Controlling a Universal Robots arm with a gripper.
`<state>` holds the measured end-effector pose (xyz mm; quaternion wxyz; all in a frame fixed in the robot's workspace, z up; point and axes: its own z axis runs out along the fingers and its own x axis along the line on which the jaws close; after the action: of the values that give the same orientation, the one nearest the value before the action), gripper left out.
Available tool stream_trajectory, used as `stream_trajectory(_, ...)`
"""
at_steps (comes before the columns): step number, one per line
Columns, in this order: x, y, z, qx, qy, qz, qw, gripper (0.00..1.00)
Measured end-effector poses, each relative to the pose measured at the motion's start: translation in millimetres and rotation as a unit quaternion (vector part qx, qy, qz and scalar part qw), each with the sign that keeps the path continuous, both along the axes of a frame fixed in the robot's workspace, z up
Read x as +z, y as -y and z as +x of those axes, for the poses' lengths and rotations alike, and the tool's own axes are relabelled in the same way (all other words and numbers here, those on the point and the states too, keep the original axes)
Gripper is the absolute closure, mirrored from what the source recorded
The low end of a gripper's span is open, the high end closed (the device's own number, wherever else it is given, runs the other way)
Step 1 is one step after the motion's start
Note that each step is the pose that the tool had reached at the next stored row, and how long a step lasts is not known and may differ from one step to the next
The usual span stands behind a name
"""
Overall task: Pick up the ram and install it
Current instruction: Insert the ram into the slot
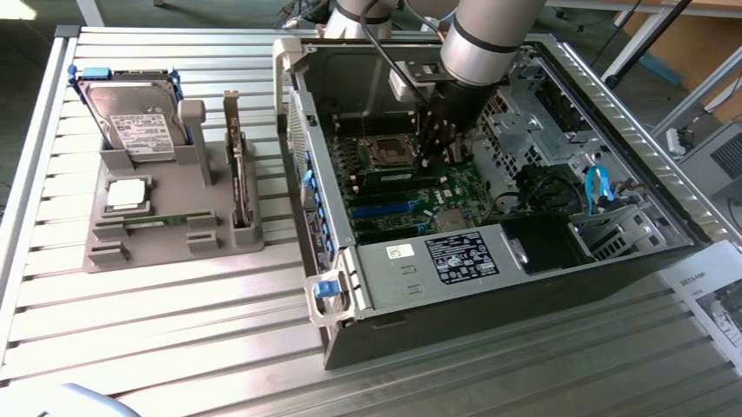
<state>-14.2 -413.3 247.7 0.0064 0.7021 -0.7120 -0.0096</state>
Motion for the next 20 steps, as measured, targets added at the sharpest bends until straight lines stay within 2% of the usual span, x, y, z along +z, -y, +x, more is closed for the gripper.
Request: stream_trajectory(20,-5.6,0.0,-1.4,0.0,0.0,0.0,1.0,0.88)
